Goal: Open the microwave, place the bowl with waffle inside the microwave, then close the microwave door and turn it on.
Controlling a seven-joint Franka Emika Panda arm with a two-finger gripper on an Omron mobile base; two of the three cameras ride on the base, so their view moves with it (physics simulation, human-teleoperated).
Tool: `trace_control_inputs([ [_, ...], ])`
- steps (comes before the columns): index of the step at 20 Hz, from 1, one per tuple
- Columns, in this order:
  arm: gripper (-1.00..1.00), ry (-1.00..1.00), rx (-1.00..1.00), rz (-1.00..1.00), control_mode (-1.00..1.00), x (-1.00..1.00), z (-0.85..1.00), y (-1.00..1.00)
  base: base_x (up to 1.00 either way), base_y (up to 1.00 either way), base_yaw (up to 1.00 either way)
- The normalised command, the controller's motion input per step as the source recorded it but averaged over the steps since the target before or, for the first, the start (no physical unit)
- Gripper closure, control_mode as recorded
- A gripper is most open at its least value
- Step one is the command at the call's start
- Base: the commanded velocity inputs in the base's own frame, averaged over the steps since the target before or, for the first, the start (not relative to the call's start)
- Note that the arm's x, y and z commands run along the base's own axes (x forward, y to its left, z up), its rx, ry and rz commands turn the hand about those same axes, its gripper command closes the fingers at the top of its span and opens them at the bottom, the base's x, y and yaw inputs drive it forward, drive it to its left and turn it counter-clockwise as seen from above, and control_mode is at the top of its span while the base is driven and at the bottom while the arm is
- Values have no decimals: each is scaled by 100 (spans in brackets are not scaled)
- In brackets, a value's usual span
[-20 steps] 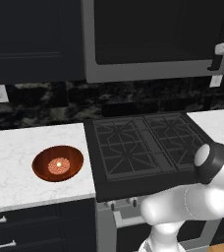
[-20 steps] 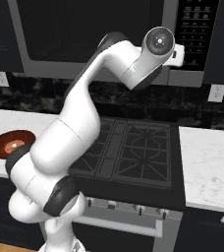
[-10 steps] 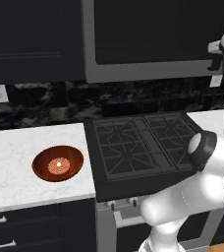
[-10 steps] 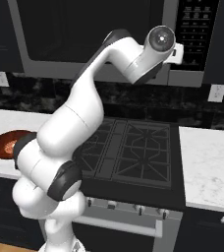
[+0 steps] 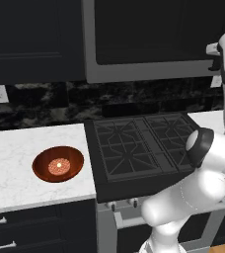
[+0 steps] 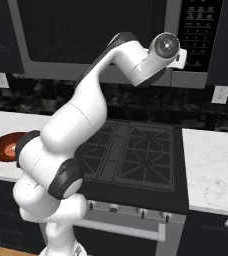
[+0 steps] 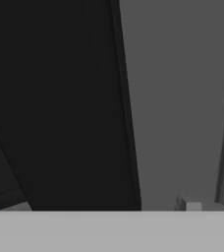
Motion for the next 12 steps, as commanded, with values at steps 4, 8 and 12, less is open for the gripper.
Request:
trace_control_inputs([
  [4,100,0,1,1,-100,24,-1,0,0,0,0],
  [8,100,-10,0,0,-100,-44,1,7,0,0,0],
  [12,100,-1,0,-1,-100,-91,16,2,0,0,0],
])
